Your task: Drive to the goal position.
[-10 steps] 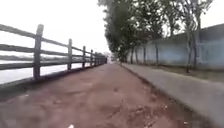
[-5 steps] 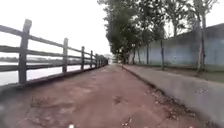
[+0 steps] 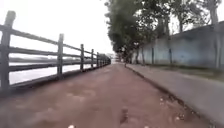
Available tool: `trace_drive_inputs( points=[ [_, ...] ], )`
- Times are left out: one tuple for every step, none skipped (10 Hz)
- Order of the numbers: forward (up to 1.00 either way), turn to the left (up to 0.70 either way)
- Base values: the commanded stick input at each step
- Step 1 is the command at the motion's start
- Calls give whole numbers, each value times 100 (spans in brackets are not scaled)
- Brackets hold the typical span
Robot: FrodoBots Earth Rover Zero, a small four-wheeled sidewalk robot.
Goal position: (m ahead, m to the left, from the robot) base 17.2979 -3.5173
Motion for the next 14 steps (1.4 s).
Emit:
trace_drive_inputs(
  points=[
    [100,-27],
    [100,-32],
    [100,-25],
    [100,8],
    [100,1],
    [100,-28],
    [100,-31],
    [100,-17],
    [100,3],
    [100,10],
    [100,10],
    [100,10],
    [100,10],
    [100,10]
  ],
)
